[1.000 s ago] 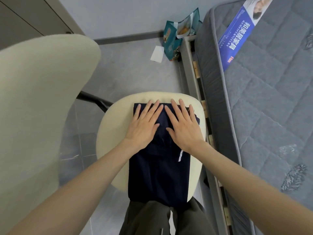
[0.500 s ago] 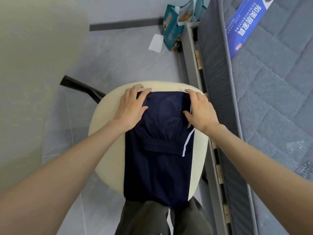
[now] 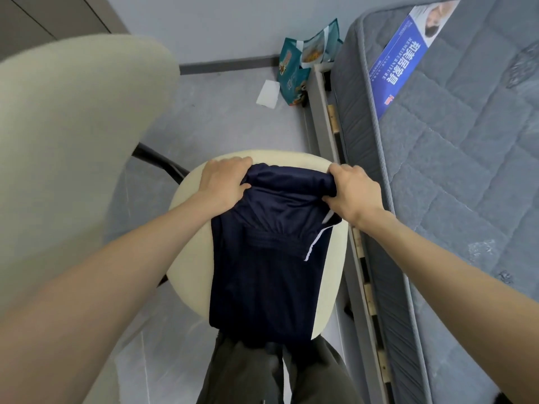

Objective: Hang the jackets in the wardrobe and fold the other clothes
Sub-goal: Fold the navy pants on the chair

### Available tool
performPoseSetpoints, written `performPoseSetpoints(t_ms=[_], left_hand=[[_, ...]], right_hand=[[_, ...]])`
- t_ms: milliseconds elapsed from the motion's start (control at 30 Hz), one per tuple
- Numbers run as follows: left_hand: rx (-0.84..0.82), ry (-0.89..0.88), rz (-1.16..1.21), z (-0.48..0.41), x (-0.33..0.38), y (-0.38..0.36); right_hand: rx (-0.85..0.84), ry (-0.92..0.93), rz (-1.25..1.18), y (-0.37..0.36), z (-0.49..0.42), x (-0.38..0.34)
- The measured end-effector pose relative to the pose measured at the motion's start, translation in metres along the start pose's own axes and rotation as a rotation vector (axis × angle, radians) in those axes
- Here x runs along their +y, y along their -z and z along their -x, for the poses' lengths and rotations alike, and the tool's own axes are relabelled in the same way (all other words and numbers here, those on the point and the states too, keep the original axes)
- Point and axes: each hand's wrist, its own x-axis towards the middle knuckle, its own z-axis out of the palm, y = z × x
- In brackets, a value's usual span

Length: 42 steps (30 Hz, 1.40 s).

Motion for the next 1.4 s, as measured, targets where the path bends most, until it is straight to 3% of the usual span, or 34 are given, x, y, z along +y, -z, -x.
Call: performPoseSetpoints(t_ms=[267, 367, 500, 600, 767, 867, 967, 1100, 1167, 1300, 1400], left_hand=[[0.409, -0.058, -0.104, -0.036, 0.021, 0.055], [0.504, -0.064, -0.116, -0.024, 0.03, 0.044], [0.458, -0.119, -0.085, 0.019, 0.027, 0.004], [0.288, -0.075, -0.132, 0.055, 0.018, -0.027], [-0.098, 0.01, -0.265, 0.087, 0.011, -0.067], [-0.227, 0.063, -0.265, 0.095, 0.012, -0.08], [-0.18, 0.036, -0.134, 0.101, 0.016, -0.08], [0.169, -0.081, 0.076, 0.093, 0.03, -0.076], [0.182, -0.06, 0.093, 0.078, 0.038, -0.078], [-0.039, 0.009, -0.075, 0.058, 0.035, -0.11], [-0.052, 0.005, -0.093, 0.065, 0.025, -0.135]], right_hand=[[0.467, 0.027, 0.08, 0.052, -0.024, 0.004], [0.539, 0.066, 0.086, 0.04, -0.011, 0.009], [0.471, 0.196, 0.16, -0.006, 0.03, 0.013], [0.36, 0.296, 0.219, -0.041, 0.063, 0.01], [-0.107, 0.268, 0.302, -0.08, 0.09, 0.0], [-0.243, 0.214, 0.299, -0.088, 0.093, -0.006], [-0.202, 0.119, 0.166, -0.078, 0.094, -0.017], [0.226, 0.211, -0.003, -0.073, 0.086, -0.028], [0.16, 0.206, 0.002, -0.081, 0.079, -0.033], [-0.021, 0.148, 0.133, -0.122, 0.074, -0.02], [-0.041, 0.202, 0.041, -0.142, 0.072, -0.001]])
